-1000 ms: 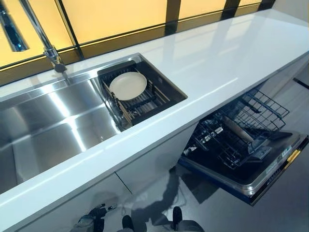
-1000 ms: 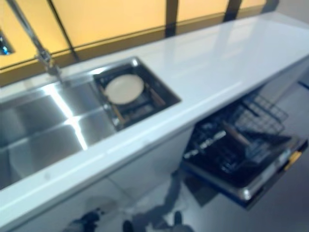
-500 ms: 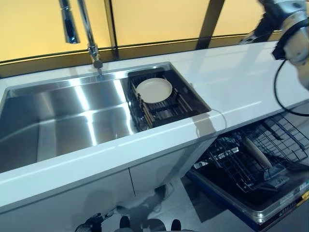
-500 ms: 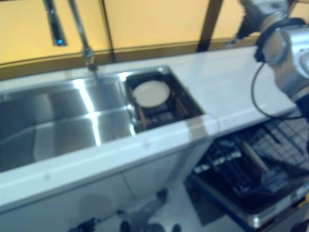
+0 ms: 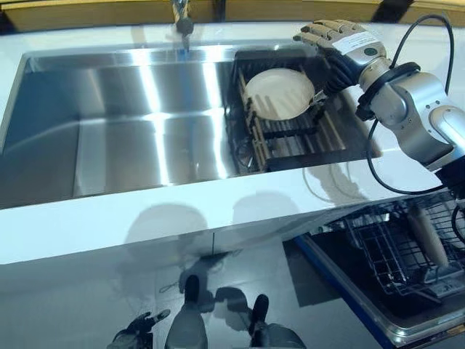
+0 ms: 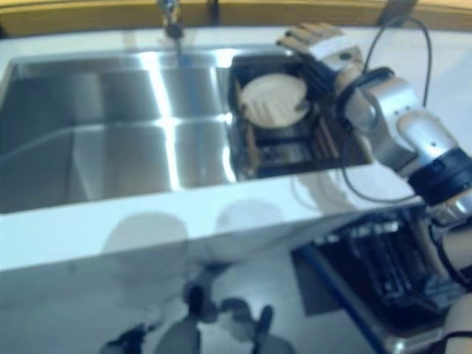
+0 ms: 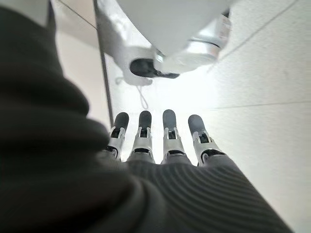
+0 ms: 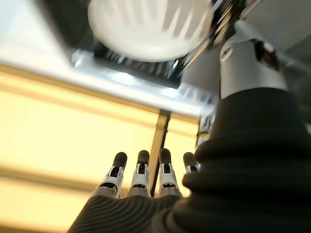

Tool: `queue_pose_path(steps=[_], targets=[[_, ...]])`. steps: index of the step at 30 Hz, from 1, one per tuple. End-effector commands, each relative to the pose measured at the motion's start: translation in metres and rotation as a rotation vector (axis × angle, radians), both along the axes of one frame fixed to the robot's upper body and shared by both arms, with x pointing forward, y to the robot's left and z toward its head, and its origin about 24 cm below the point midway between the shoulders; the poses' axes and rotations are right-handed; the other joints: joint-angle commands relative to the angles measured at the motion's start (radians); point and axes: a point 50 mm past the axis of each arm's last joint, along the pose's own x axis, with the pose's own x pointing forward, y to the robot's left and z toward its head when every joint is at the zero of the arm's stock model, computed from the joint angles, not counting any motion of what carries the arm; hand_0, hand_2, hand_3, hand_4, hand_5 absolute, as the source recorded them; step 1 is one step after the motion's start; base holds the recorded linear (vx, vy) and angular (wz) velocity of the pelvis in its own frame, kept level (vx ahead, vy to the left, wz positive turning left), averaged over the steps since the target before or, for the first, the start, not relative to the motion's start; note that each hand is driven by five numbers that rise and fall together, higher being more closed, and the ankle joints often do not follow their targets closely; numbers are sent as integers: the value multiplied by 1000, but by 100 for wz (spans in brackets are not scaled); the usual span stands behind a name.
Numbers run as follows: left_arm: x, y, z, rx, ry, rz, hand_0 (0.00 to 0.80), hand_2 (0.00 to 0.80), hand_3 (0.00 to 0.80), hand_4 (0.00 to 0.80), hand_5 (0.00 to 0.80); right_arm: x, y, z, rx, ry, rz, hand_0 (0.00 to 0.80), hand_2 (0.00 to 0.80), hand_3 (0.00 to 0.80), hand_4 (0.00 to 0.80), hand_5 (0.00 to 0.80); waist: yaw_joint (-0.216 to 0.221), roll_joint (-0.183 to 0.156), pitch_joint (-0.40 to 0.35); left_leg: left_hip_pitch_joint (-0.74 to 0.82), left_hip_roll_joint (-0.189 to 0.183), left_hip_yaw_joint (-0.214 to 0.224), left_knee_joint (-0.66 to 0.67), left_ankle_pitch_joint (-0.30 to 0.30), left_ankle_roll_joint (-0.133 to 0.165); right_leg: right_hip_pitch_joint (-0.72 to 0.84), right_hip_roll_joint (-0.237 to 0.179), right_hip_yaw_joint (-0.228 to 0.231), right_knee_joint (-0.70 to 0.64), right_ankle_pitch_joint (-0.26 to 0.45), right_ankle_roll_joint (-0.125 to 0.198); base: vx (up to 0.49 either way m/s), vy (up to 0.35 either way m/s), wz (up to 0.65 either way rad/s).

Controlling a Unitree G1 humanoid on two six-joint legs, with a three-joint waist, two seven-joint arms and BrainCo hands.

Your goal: Take plates into dishwasher

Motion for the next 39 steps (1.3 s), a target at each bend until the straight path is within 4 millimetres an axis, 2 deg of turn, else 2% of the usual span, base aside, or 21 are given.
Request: queue_pose_path(steps=[1, 19, 25, 39], targets=[[17, 12, 9, 19, -72, 29, 0, 0, 0, 0, 0, -7, 6, 27, -71, -106, -6, 0, 0, 0, 0, 0, 21, -21, 42, 51, -50, 24, -4, -74, 21, -20, -9, 15, -1, 32, 46, -46, 15, 4], [23, 9, 11, -1, -103, 34, 0, 0, 0, 0, 0, -4, 17, 7, -199, -35, -25, 0, 0, 0, 0, 0, 18, -17, 83, 51, -45, 43, -4, -75, 22, -33, -15, 14, 0, 42, 53, -4, 1, 1], [23, 9, 11, -4, -106, 32, 0, 0, 0, 0, 0, 2, 9, 3, -210, -28, -83, 0, 0, 0, 0, 0, 22, -14, 99, 42, -49, 40, -4, -74, 22, -43, -16, 14, -1, 45, 54, 0, 0, 0], [24, 5, 10, -23, -114, 26, 0, 0, 0, 0, 0, 11, -7, 10, -189, -61, -195, 0, 0, 0, 0, 0, 31, 4, 128, 26, -52, 39, -4, -72, 25, -60, -23, 8, 5, 44, 52, 25, 6, 0]])
